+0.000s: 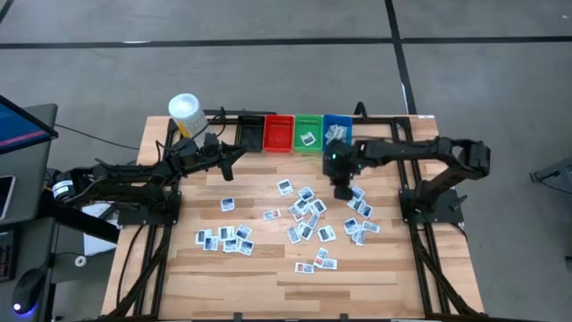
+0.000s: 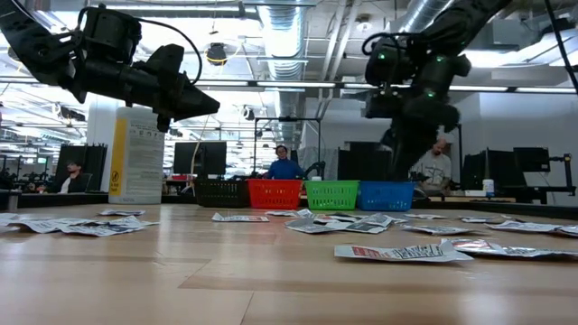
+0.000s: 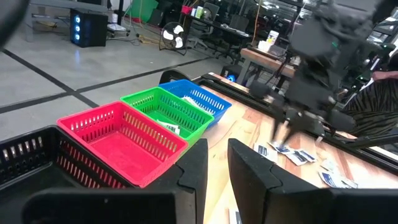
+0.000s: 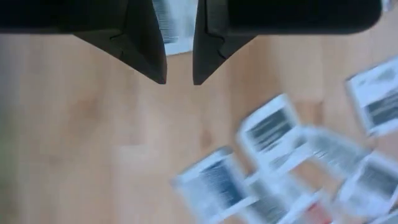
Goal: Pick & Place First Aid Supplies
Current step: Put the towelette pack into the green bin
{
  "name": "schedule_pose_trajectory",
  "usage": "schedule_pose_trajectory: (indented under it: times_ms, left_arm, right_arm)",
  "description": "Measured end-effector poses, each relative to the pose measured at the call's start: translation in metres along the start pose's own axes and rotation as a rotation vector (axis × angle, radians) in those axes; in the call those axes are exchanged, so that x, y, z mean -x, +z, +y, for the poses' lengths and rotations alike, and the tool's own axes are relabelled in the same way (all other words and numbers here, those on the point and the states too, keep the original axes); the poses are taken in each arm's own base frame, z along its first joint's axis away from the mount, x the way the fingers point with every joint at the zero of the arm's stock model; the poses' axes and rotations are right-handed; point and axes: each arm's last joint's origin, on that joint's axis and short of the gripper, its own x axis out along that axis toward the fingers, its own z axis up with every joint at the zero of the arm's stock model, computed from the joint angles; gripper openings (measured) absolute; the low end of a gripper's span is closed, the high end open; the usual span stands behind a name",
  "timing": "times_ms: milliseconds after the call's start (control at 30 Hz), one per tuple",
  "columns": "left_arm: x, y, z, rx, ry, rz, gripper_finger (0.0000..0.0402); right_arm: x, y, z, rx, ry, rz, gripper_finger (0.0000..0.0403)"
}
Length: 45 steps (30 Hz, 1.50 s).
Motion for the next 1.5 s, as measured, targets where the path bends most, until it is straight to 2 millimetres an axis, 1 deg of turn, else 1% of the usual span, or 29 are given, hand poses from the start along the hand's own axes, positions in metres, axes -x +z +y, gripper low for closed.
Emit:
schedule_pose_trajectory:
  times_ms: [133,267,367,600,700,1033,1133,1267,1433,1500]
  left_arm:
    - [0.0,0.0,0.0,0.0,0.0,0.0,0.0063]
    - [0.0,0.0,0.0,0.0,0.0,0.0,0.0063]
    - [0.0,0.0,0.0,-0.001,0.0,0.0,0.0063]
    - [0.0,0.0,0.0,-0.001,0.001,0.001,0.0063]
    - [0.0,0.0,0.0,-0.002,0.001,0.002,0.0063]
    - [0.0,0.0,0.0,-0.001,0.001,0.003,0.0063]
    - [0.0,0.0,0.0,0.0,0.001,0.003,0.0063]
    - [0.0,0.0,0.0,0.0,0.001,0.003,0.0063]
    - [0.0,0.0,0.0,0.0,0.001,0.003,0.0063]
    - [0.0,0.0,0.0,0.0,0.001,0.003,0.0063]
  right_arm:
    - [-0.01,-0.009,0.02,0.058,0.037,0.049,0.0073]
    - [-0.017,-0.019,0.028,0.059,0.022,0.094,0.0073]
    - [-0.018,-0.022,0.028,0.041,-0.002,0.112,0.0073]
    - [-0.018,-0.022,0.027,0.048,-0.028,0.111,0.0073]
    - [-0.022,-0.023,0.026,0.064,-0.039,0.128,0.0073]
    - [-0.059,-0.029,0.021,0.053,-0.027,0.258,0.0073]
    - [-0.061,-0.03,0.021,0.053,-0.023,0.265,0.0072]
    - [-0.059,-0.029,0.021,0.068,-0.022,0.247,0.0058]
    - [-0.054,-0.027,0.018,0.057,-0.024,0.204,0.0011]
    - [-0.053,-0.026,0.018,0.057,-0.023,0.202,0.0005]
